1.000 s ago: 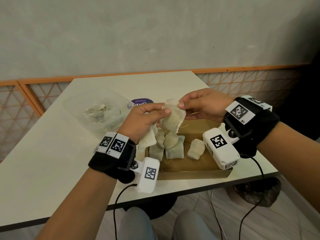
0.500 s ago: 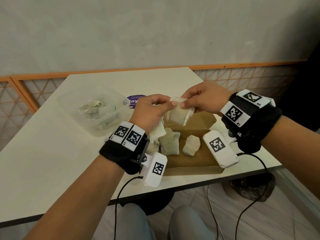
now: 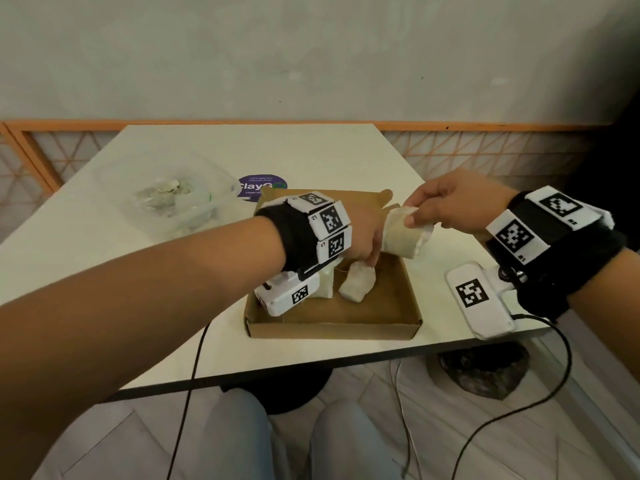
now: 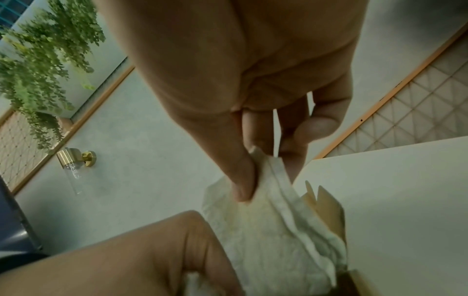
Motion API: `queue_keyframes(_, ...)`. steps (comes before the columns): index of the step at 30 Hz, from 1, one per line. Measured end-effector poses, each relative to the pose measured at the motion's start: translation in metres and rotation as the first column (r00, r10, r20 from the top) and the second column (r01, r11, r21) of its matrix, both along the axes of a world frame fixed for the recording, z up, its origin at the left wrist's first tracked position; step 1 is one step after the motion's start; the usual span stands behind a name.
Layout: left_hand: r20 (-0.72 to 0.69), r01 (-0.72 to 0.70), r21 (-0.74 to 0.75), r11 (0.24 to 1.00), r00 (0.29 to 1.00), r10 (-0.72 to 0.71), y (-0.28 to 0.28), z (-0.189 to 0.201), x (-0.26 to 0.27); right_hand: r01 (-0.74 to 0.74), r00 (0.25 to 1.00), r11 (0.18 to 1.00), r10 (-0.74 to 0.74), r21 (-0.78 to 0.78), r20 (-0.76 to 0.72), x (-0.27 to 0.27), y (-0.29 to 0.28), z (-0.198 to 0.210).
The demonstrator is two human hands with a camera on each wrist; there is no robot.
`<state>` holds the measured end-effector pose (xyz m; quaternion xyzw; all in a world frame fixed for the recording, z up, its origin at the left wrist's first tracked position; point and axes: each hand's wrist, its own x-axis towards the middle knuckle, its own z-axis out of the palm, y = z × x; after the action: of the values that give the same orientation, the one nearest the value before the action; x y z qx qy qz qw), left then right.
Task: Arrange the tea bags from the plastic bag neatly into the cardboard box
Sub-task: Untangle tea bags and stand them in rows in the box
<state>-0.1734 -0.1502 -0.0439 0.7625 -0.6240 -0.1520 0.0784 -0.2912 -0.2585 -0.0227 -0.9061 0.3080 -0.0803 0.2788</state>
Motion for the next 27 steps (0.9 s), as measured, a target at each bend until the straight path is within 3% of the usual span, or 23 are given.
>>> queue_keyframes(4, 0.044, 0.041, 0.083, 0.996, 0.998, -0.045, -0.001, -0.008, -0.003, 0.013, 1.0, 1.0, -0.013, 0.015, -0.004, -0.006, -0.004, -0.002)
queue_keyframes(10, 0.081, -0.031, 0.169, 0.985, 0.997, 0.017, 0.005, -0.021, -0.003, -0.015, 1.0, 1.0, 0.015, -0.003, -0.021, -0.006, 0.004, -0.008)
queue_keyframes(14, -0.159, -0.189, -0.027, 0.982, 0.97, 0.182, 0.028, -0.004, 0.025, -0.035, 0.997, 0.999, 0.034, -0.017, -0.066, -0.002, 0.008, -0.013)
queue_keyframes(16, -0.345, -0.36, -0.149, 0.921, 0.892, 0.293, 0.046, -0.008, 0.044, -0.058, 0.996, 0.998, 0.057, -0.01, -0.071, 0.004, 0.012, -0.013)
queue_keyframes(19, -0.628, -0.61, -0.272, 0.744, 0.698, 0.343, 0.073, -0.024, 0.065, -0.102, 0.993, 0.994, 0.104, 0.028, -0.06, 0.012, 0.024, -0.007)
queue_keyframes(21, -0.796, -0.774, -0.254, 0.58, 0.508, 0.329, 0.091, -0.033, 0.075, -0.135, 0.989, 0.988, 0.139, 0.072, -0.054, 0.015, 0.034, -0.004)
queue_keyframes(23, -0.891, -0.862, -0.179, 0.475, 0.346, 0.294, 0.106, -0.042, 0.081, -0.171, 0.98, 0.979, 0.18, 0.111, -0.083, 0.018, 0.044, -0.005)
queue_keyframes(25, -0.906, -0.877, -0.114, 0.467, 0.284, 0.313, 0.115, -0.051, 0.081, -0.195, 0.961, 0.974, 0.213, 0.115, -0.177, 0.022, 0.052, -0.013)
queue_keyframes(27, -0.887, -0.86, -0.073, 0.506, 0.287, 0.36, 0.117, -0.062, 0.079, -0.193, 0.933, 0.977, 0.21, 0.087, -0.292, 0.029, 0.059, -0.025)
